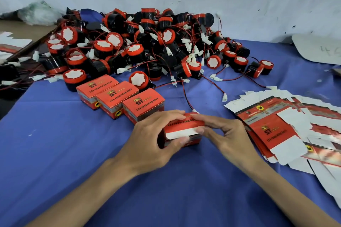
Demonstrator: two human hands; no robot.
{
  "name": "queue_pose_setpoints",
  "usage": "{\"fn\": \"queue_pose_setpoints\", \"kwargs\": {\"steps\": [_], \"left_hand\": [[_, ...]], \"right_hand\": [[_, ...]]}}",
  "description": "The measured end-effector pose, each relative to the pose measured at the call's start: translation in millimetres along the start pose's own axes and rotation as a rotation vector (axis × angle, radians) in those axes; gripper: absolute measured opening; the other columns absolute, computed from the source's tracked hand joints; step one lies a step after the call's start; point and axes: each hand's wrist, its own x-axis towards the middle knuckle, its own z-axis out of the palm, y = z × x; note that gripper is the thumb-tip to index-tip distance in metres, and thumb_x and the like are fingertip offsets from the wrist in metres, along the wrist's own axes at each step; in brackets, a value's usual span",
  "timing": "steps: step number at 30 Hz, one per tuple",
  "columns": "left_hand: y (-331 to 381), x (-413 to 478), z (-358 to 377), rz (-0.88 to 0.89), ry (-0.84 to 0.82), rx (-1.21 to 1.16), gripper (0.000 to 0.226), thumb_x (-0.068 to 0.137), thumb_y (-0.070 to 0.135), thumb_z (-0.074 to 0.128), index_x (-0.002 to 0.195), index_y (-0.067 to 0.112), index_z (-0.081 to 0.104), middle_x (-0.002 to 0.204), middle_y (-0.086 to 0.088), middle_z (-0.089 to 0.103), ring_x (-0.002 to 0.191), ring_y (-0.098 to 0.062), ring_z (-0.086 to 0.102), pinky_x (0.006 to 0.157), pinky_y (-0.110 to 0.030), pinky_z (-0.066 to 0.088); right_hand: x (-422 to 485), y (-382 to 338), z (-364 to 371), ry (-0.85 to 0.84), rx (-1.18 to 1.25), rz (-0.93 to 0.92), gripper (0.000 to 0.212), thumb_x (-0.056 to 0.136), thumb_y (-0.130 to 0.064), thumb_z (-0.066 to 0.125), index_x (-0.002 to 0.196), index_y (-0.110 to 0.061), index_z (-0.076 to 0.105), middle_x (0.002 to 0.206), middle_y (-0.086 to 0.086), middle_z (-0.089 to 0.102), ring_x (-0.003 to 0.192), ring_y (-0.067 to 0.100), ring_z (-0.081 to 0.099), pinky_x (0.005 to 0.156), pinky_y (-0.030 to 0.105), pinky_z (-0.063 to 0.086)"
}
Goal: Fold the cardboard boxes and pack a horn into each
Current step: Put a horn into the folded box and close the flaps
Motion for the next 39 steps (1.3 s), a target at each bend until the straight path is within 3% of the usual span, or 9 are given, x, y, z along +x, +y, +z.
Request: {"fn": "queue_pose_setpoints", "kwargs": {"steps": [6,15,23,26,29,31,34,36,39], "left_hand": [[-8,3,-1,0.07,0.011,0.064,0.038,0.09,0.031,0.055,0.122,0.014,0.064,0.128,0.002,0.062,0.121,-0.009,0.056,0.101,-0.032,0.046],[-10,-1,-3,0.269,0.004,0.296,0.034,0.093,0.028,0.055,0.122,0.013,0.066,0.128,0.003,0.061,0.126,-0.016,0.054,0.1,-0.035,0.049],[-5,-4,-5,0.357,-0.042,0.478,0.036,0.094,0.029,0.051,0.119,0.01,0.067,0.127,0.001,0.062,0.125,-0.022,0.054,0.098,-0.031,0.049],[-5,-4,-4,0.346,-0.027,0.492,0.035,0.093,0.028,0.052,0.119,0.011,0.068,0.126,0.001,0.063,0.123,-0.022,0.056,0.097,-0.033,0.05],[-6,-4,-2,0.334,-0.003,0.538,0.033,0.092,0.026,0.056,0.119,0.014,0.068,0.125,0.001,0.065,0.115,-0.023,0.061,0.087,-0.034,0.055],[-9,-2,-3,0.276,0.037,0.625,0.034,0.088,0.025,0.056,0.119,0.019,0.068,0.118,0.0,0.066,0.099,-0.024,0.061,0.07,-0.028,0.052],[-16,5,-7,0.133,0.125,0.733,0.032,0.084,0.023,0.061,0.115,0.022,0.069,0.104,-0.003,0.065,0.086,-0.027,0.055,0.055,-0.028,0.045],[-23,9,-9,0.074,0.163,0.746,0.029,0.083,0.02,0.063,0.111,0.02,0.071,0.102,-0.007,0.065,0.084,-0.032,0.056,0.057,-0.035,0.051],[-28,12,-14,0.017,0.161,0.711,0.029,0.083,0.017,0.065,0.112,0.014,0.071,0.105,-0.01,0.065,0.091,-0.036,0.059,0.062,-0.04,0.055]], "right_hand": [[-1,8,9,0.233,-0.338,-0.274,0.03,0.077,-0.018,0.073,0.105,-0.015,0.067,0.085,-0.011,0.072,0.071,-0.005,0.06,0.067,0.011,0.046],[-7,13,-1,0.106,-0.624,-0.517,0.035,0.078,-0.017,0.072,0.112,-0.01,0.067,0.113,0.003,0.068,0.107,0.016,0.064,0.07,0.037,0.053],[-14,11,4,0.085,-0.95,-0.563,0.032,0.09,-0.022,0.055,0.112,-0.003,0.069,0.115,0.01,0.068,0.109,0.025,0.064,0.066,0.034,0.054],[-18,7,5,0.07,-0.989,-0.501,0.036,0.09,-0.033,0.054,0.111,-0.008,0.07,0.115,0.01,0.068,0.098,0.03,0.069,0.067,0.035,0.055],[-11,-4,-9,0.143,-1.093,-0.376,0.044,0.089,-0.051,0.048,0.101,-0.018,0.076,0.123,0.022,0.062,0.061,0.033,0.066,0.065,0.036,0.053],[-2,-6,-29,0.229,-1.279,-0.155,0.055,0.089,-0.059,0.044,0.111,-0.015,0.07,0.128,0.029,0.055,0.08,0.038,0.066,0.073,0.043,0.05],[2,-4,-56,0.157,-1.491,0.468,0.076,0.088,-0.062,0.042,0.14,-0.007,0.037,0.139,0.029,0.04,0.128,0.038,0.041,0.099,0.049,0.034],[-2,0,-62,0.089,-1.559,0.591,0.064,0.091,-0.055,0.04,0.131,-0.005,0.041,0.13,0.019,0.052,0.124,0.031,0.047,0.104,0.045,0.031],[-2,1,-61,0.096,-1.604,0.43,0.035,0.095,-0.036,0.047,0.1,-0.005,0.061,0.098,0.013,0.067,0.096,0.03,0.064,0.101,0.044,0.035]]}}
